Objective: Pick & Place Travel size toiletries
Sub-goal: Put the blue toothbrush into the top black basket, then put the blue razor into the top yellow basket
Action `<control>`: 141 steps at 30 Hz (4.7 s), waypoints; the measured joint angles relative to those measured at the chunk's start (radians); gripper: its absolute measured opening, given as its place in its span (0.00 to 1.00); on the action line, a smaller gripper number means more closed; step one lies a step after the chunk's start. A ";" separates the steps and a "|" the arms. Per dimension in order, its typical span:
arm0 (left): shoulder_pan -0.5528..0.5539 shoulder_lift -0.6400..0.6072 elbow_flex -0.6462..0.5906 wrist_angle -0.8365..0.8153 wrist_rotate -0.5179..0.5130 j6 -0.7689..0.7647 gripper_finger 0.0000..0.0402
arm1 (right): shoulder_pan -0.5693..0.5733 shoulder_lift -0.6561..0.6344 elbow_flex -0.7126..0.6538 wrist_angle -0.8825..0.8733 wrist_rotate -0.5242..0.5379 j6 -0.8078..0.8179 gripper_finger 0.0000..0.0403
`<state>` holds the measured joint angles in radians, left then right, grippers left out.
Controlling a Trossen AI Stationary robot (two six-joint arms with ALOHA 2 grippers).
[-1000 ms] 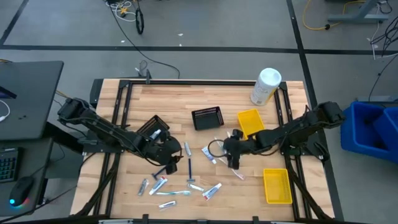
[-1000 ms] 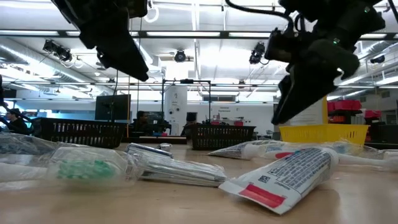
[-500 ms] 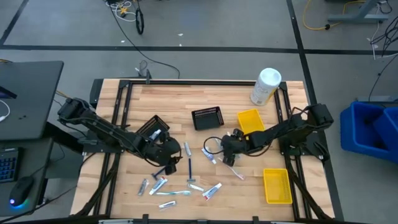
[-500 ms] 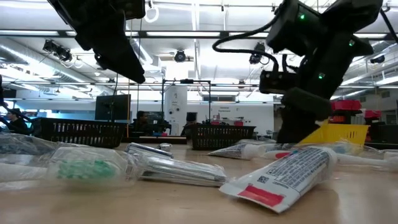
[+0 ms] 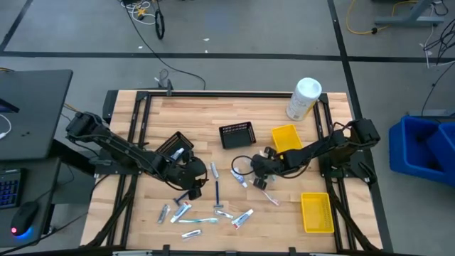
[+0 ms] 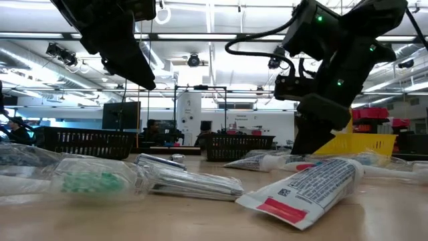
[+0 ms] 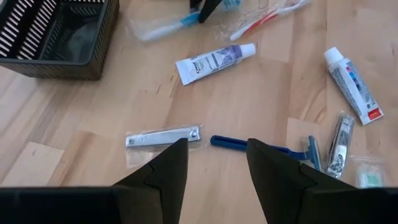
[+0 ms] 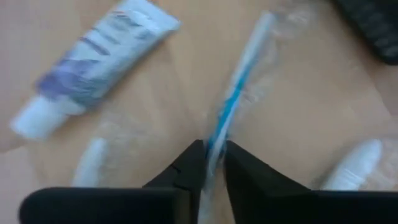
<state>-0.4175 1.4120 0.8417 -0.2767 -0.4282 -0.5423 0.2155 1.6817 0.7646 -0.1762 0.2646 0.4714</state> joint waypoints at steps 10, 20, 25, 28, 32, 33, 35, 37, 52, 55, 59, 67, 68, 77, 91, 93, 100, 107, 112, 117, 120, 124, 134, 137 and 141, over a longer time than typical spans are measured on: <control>0.000 0.000 0.000 0.000 0.000 0.000 0.43 | 0.001 0.000 0.183 -0.162 -0.020 -0.201 0.08; 0.000 0.000 0.000 0.003 -0.005 0.000 0.43 | -0.007 -0.001 0.432 -0.404 0.281 -0.509 0.08; 0.000 0.000 0.000 0.003 -0.005 0.000 0.43 | -0.083 -0.002 0.416 -0.258 0.323 -0.723 0.08; 0.000 0.000 0.000 0.003 0.001 0.000 0.43 | -0.173 -0.002 0.356 -0.129 0.211 -0.762 0.08; 0.000 0.000 0.000 0.003 0.002 0.005 0.43 | -0.274 -0.002 0.271 0.050 0.081 -0.814 0.08; 0.000 0.000 0.000 0.003 0.003 0.005 0.43 | -0.290 -0.002 0.248 0.080 0.041 -0.815 0.08; 0.000 0.000 0.000 0.003 0.003 0.006 0.43 | -0.321 -0.001 0.199 0.156 -0.021 -0.818 0.08; 0.000 0.000 0.000 0.002 0.003 0.009 0.43 | -0.346 -0.001 0.147 0.249 -0.047 -0.820 0.08; 0.000 0.000 0.000 0.006 0.001 0.003 0.43 | -0.427 0.008 -0.033 0.546 -0.138 -0.857 0.21; 0.000 0.000 0.000 0.006 0.000 -0.001 0.43 | -0.427 0.008 -0.033 0.555 -0.135 -0.857 0.27; 0.000 0.000 0.000 0.006 0.000 -0.002 0.43 | -0.427 0.006 -0.033 0.560 -0.114 -0.857 0.36; 0.000 0.000 0.000 0.006 0.000 -0.003 0.43 | -0.404 0.006 -0.033 0.562 -0.100 -0.854 0.50; 0.000 0.000 0.000 0.006 0.000 -0.003 0.43 | -0.399 0.006 -0.033 0.562 -0.101 -0.850 0.52; 0.000 0.000 0.000 0.006 -0.001 -0.003 0.43 | -0.314 -0.046 -0.033 0.545 -0.101 -0.692 0.59; 0.000 0.000 0.000 0.006 -0.032 0.005 0.43 | -0.055 -0.134 -0.033 0.379 -0.118 -0.397 0.53; 0.000 0.000 0.000 0.006 -0.033 0.004 0.43 | -0.018 -0.126 -0.033 0.364 -0.103 -0.359 0.53; 0.000 0.000 0.000 0.007 -0.082 0.002 0.43 | 0.085 -0.109 -0.033 0.332 0.016 -0.259 0.59; 0.000 0.000 0.000 0.007 -0.216 0.023 0.43 | 0.134 -0.109 -0.033 0.298 0.084 -0.096 0.65; 0.000 0.000 0.000 0.023 -0.242 0.000 0.43 | 0.159 -0.109 -0.033 0.298 0.101 -0.042 0.64; 0.000 0.000 0.000 0.113 -0.271 0.033 0.43 | 0.184 -0.109 -0.033 0.306 0.146 -0.041 0.60; 0.000 0.000 0.000 0.159 -0.261 0.082 0.43 | 0.195 -0.109 -0.033 0.307 0.146 -0.021 0.58; 0.000 0.000 0.000 0.187 -0.260 0.108 0.43 | 0.213 -0.109 -0.033 0.307 0.146 0.015 0.59; 0.000 0.000 0.000 0.187 -0.237 0.158 0.43 | 0.237 -0.109 -0.033 0.307 0.186 0.034 0.64; 0.000 0.000 0.000 0.187 -0.190 0.208 0.43 | 0.237 -0.091 -0.033 0.315 0.189 0.029 0.63; 0.000 0.000 0.000 0.196 -0.178 0.242 0.43 | 0.237 -0.052 -0.033 0.313 0.189 0.021 0.60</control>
<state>-0.4175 1.4124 0.8421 -0.0805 -0.6064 -0.3005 0.4522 1.6297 0.7315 0.1369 0.4533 0.4928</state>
